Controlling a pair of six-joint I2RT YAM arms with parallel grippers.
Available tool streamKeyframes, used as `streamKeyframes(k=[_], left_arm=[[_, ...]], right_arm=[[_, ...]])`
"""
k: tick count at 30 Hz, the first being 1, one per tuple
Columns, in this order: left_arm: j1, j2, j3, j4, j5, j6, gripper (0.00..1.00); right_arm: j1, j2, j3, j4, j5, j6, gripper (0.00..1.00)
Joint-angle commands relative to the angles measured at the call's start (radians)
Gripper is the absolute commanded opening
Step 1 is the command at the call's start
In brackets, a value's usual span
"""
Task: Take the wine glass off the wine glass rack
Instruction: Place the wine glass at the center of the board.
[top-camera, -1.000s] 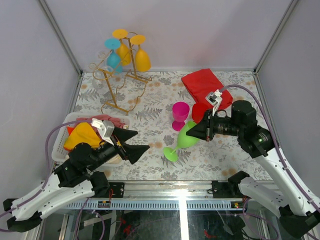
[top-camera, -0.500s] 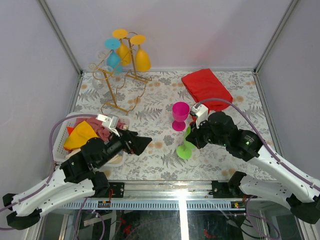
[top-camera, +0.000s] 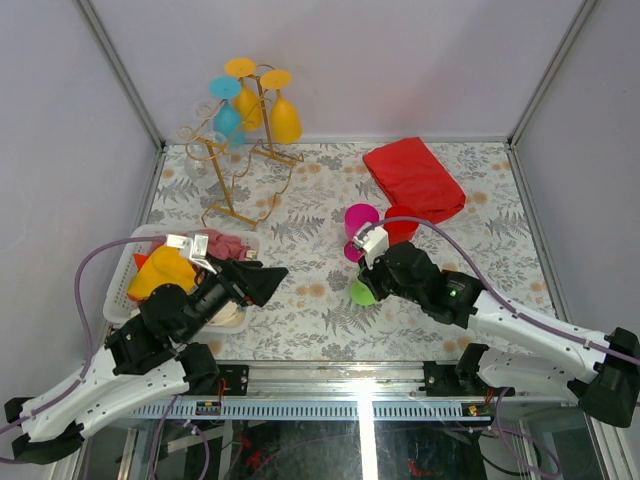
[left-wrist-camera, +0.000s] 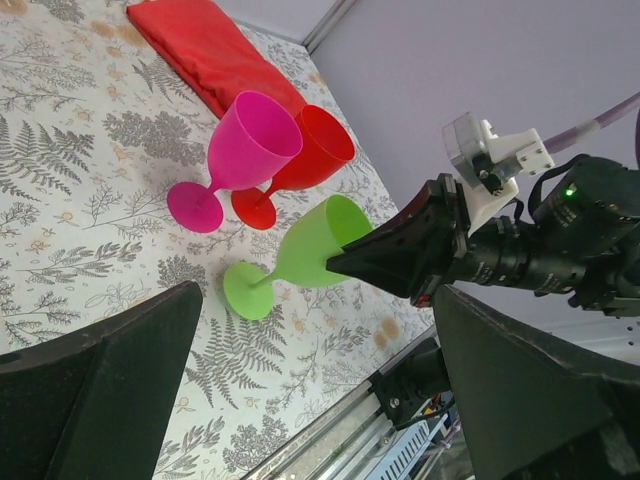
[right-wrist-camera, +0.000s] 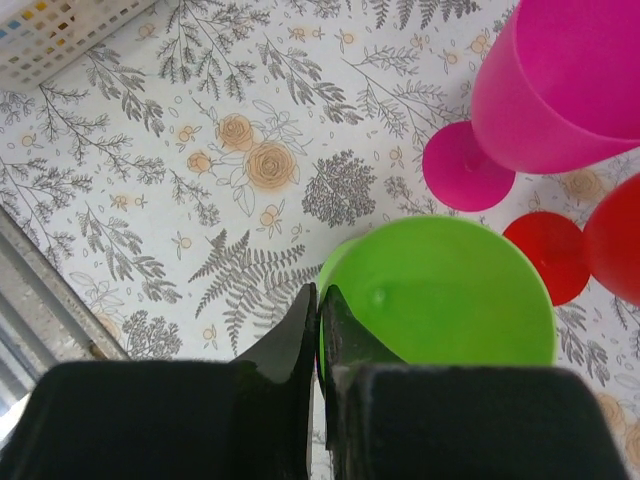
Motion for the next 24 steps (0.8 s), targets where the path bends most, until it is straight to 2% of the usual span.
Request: streamKeyframes(k=[1,6,10,14,20,24], left_arm=[[0.002,-0.019,-0.016,0.015,-0.041,-0.023,1.0],[0.003,0.0,-0.004,-0.001,-0.046,-0.02,1.0],[0.002,0.014,0.009,-0.01,-0.042,-0.02,1.0],[0.001,0.018,0.009,-0.014,-0.039,-0.019,1.0],[0.002,0.02,0.003,-0.014,-0.034,-0.029,1.0],[0.001,0.02,0.003,-0.016,-0.029,-0.035,1.0]], right_arm=[[0.009,0.021,-0.025,0.221,0.022,-0.069,0.0],[0.008,0.083,-0.011,0.236,0.015,-0.078,0.03],[0.009,0.121,0.016,0.185,0.051,-0.072,0.05],[0.009,0.148,0.051,0.117,0.097,-0.072,0.12],[0.009,0.149,0.048,0.121,0.104,-0.067,0.18],[0.008,0.145,0.046,0.132,0.118,-0.064,0.29]])
